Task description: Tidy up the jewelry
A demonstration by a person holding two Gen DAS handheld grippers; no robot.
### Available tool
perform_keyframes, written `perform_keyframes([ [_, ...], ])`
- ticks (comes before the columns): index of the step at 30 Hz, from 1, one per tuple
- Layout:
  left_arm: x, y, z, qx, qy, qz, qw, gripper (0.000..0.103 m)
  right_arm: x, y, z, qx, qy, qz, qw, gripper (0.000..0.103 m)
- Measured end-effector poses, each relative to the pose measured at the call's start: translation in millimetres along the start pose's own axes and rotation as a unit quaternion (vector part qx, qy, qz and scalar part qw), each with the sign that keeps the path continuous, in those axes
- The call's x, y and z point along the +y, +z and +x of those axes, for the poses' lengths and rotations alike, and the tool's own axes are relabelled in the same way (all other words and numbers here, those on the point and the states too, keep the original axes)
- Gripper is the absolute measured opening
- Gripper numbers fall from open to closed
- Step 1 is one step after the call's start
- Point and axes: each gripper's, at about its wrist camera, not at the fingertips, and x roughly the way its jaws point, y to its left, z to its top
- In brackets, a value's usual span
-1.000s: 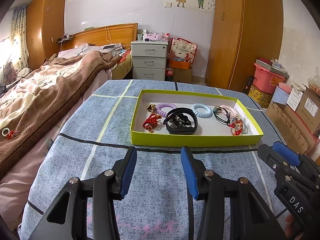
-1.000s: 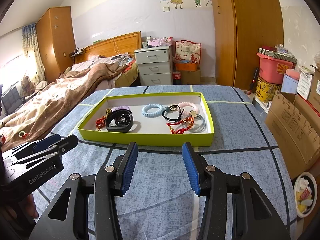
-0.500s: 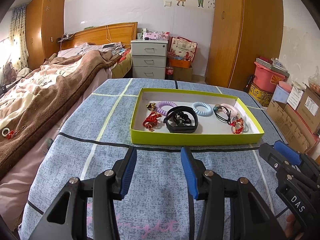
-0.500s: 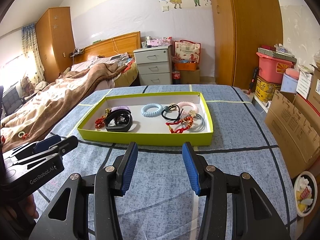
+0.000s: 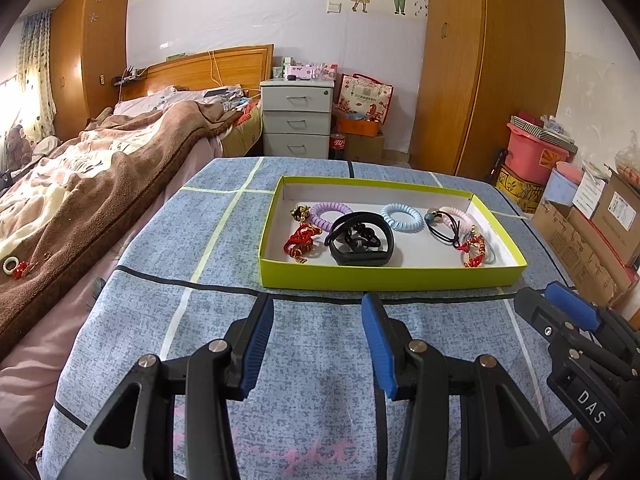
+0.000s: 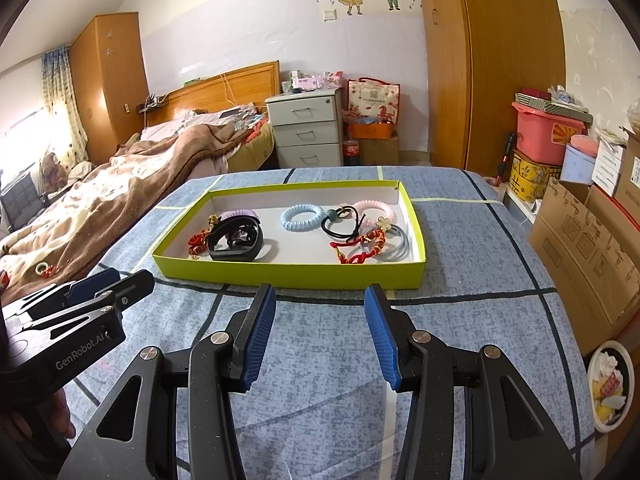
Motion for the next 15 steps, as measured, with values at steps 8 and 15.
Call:
perform_keyframes([
  [8,0.1,-0.4,2.2,0.008,0.004,0.002,1.0,0.048,0.8,-0.8,1.7,0.002,-0.002,-0.001,1.0,0.047],
  [15,-3.0,-1.3,3.7,0.01,0.013,0.009,0.9998,0.048,1.1,-1.4,1.8,0.003,-0.002,-0.001,1.0,0.047],
])
